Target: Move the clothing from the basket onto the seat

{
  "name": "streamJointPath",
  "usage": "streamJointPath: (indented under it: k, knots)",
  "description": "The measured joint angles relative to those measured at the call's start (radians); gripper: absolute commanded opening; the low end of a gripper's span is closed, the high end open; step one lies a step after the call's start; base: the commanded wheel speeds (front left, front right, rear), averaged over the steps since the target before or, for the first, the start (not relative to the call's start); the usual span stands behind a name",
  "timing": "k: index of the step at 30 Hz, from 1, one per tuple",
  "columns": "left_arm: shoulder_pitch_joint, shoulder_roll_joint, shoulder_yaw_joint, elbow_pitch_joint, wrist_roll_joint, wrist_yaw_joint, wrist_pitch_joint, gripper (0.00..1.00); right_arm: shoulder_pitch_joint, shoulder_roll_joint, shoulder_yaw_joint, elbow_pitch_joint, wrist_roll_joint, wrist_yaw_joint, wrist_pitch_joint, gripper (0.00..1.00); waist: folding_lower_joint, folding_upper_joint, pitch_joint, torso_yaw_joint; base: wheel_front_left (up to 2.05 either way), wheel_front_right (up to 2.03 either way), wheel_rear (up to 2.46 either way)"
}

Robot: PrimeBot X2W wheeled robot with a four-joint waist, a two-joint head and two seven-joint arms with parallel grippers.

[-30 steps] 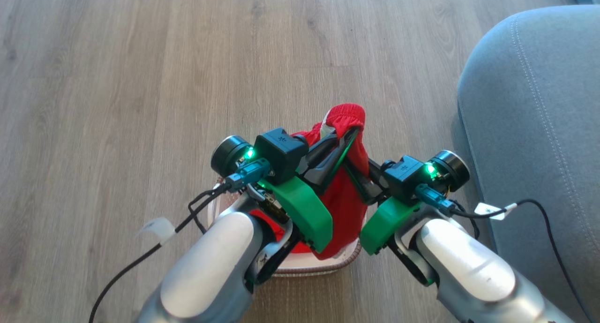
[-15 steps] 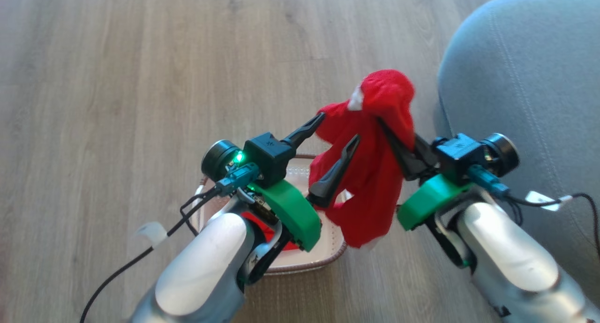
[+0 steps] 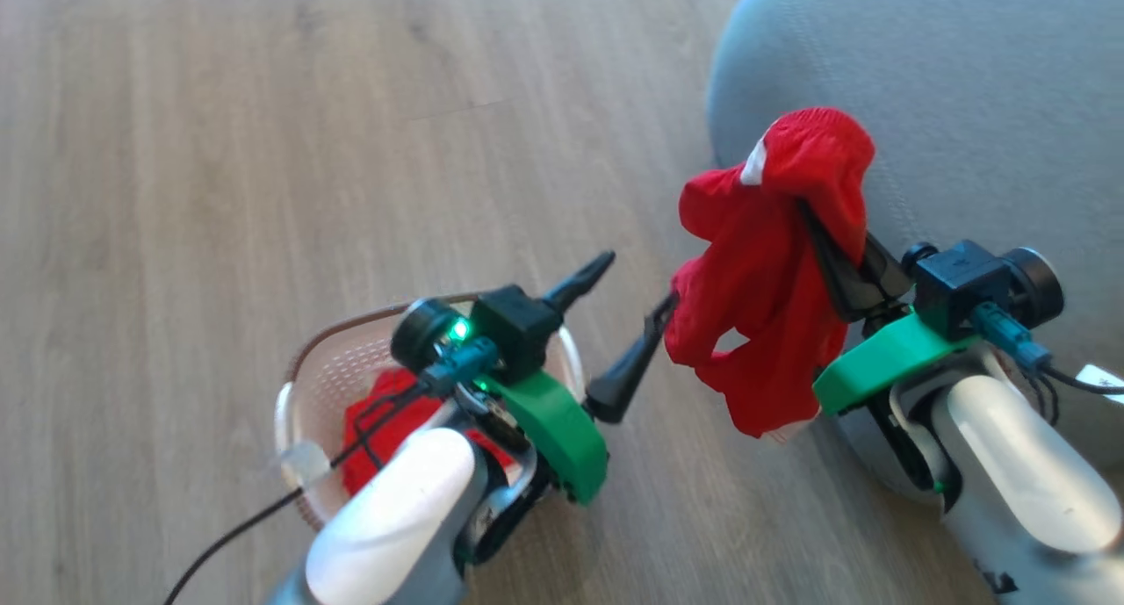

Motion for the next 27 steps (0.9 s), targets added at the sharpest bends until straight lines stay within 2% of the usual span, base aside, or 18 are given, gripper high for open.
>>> streamJointPath:
  k: [6, 13, 20, 27]
  knots:
    - [0.021, -0.005, -0.032, 0.005, -0.008, 0.001, -0.012, 1.00, 0.017, -0.017, -0.023, -0.021, 0.000, 0.000, 0.000, 0.00, 0.0000, 0.0000, -0.006, -0.100, 0.00, 0.00, 0.00]
    - [0.020, -0.010, -0.048, 0.005, -0.015, 0.003, -0.016, 1.00, 0.041, -0.023, -0.046, -0.029, 0.000, 0.000, 0.000, 0.00, 0.0000, 0.0000, -0.009, -0.184, 0.00, 0.00, 0.00]
    - [0.020, -0.011, -0.054, 0.007, -0.015, 0.010, -0.014, 1.00, 0.046, -0.023, -0.068, -0.043, 0.000, 0.000, 0.000, 0.00, 0.0000, 0.0000, -0.001, -0.214, 0.00, 0.00, 0.00]
    - [0.018, -0.010, -0.065, 0.006, -0.015, 0.010, -0.007, 1.00, 0.059, -0.023, -0.093, -0.056, 0.000, 0.000, 0.000, 0.00, 0.0000, 0.0000, 0.022, -0.209, 0.00, 0.00, 0.00]
